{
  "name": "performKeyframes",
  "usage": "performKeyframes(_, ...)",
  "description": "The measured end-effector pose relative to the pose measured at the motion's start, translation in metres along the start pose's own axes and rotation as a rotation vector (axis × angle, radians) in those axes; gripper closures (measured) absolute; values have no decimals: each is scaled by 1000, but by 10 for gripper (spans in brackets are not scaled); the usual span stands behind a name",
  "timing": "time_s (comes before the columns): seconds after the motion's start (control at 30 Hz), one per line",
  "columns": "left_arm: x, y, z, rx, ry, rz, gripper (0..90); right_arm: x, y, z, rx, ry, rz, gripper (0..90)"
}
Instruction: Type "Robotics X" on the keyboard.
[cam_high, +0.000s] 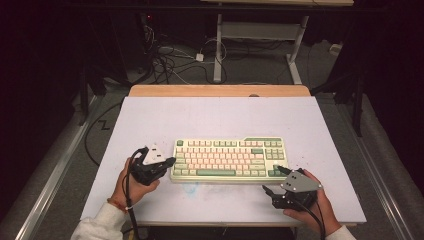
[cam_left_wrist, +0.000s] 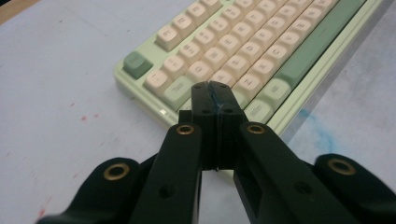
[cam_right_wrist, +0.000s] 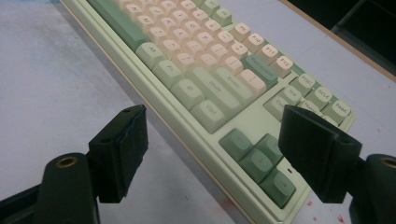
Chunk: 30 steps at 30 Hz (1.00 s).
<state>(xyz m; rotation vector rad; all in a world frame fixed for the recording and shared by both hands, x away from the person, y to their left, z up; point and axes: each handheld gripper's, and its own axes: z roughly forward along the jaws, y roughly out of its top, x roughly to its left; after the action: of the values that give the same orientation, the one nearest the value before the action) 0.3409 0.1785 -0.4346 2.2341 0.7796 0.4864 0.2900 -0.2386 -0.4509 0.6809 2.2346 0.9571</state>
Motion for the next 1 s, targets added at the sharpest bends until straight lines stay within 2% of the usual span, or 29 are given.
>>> performKeyframes(0.17,-5,13,15,11,-40,20,869,-1,-1,0,3,0,2,244)
performKeyframes(0.5,-11,30,39,39,-72,47,866,-1,-2,0,5,2,-1,244)
performKeyframes(1.0,-12,38,57,90,-62,75,862,-1,-2,0,7,-1,-1,248)
